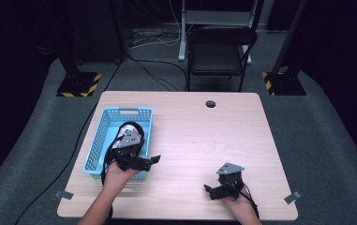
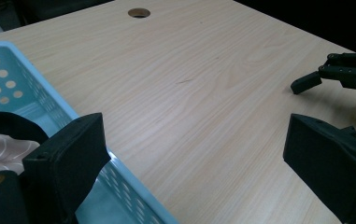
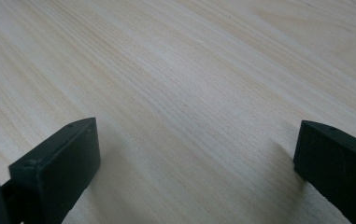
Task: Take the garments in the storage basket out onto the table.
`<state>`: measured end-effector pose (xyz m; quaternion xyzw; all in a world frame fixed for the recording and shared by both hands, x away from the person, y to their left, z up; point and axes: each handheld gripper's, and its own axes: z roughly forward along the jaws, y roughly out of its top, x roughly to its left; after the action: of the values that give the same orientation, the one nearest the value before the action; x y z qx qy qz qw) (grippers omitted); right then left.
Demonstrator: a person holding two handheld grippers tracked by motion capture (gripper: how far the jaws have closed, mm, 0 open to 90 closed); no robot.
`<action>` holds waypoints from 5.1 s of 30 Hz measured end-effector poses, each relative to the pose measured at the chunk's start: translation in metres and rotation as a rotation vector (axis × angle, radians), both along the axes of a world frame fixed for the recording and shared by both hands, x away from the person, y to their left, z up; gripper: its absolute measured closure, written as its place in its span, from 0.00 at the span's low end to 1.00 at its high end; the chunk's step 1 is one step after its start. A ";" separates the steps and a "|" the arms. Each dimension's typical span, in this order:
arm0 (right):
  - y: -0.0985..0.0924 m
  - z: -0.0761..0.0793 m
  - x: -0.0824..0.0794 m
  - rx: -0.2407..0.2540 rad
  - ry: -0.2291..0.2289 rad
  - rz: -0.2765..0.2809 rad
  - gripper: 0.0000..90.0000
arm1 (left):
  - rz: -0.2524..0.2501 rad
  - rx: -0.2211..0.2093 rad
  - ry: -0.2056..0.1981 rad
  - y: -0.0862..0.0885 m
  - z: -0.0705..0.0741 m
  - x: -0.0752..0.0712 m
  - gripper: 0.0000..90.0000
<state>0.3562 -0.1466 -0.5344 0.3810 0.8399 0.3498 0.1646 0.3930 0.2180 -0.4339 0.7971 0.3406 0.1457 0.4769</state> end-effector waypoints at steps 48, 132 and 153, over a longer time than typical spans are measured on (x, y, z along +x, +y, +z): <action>0.000 0.000 0.000 0.000 0.000 0.000 0.00 | 0.131 0.022 0.022 0.036 -0.005 0.016 0.06; 0.000 0.000 0.000 0.000 -0.001 -0.001 0.00 | 0.334 0.158 0.263 0.071 -0.030 0.083 0.06; 0.000 0.000 0.000 0.000 -0.001 -0.001 0.00 | 0.344 0.221 0.350 0.062 -0.042 0.094 0.08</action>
<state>0.3563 -0.1467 -0.5344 0.3812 0.8397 0.3500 0.1649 0.4873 0.2801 -0.4758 0.7877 0.5302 0.1210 0.2892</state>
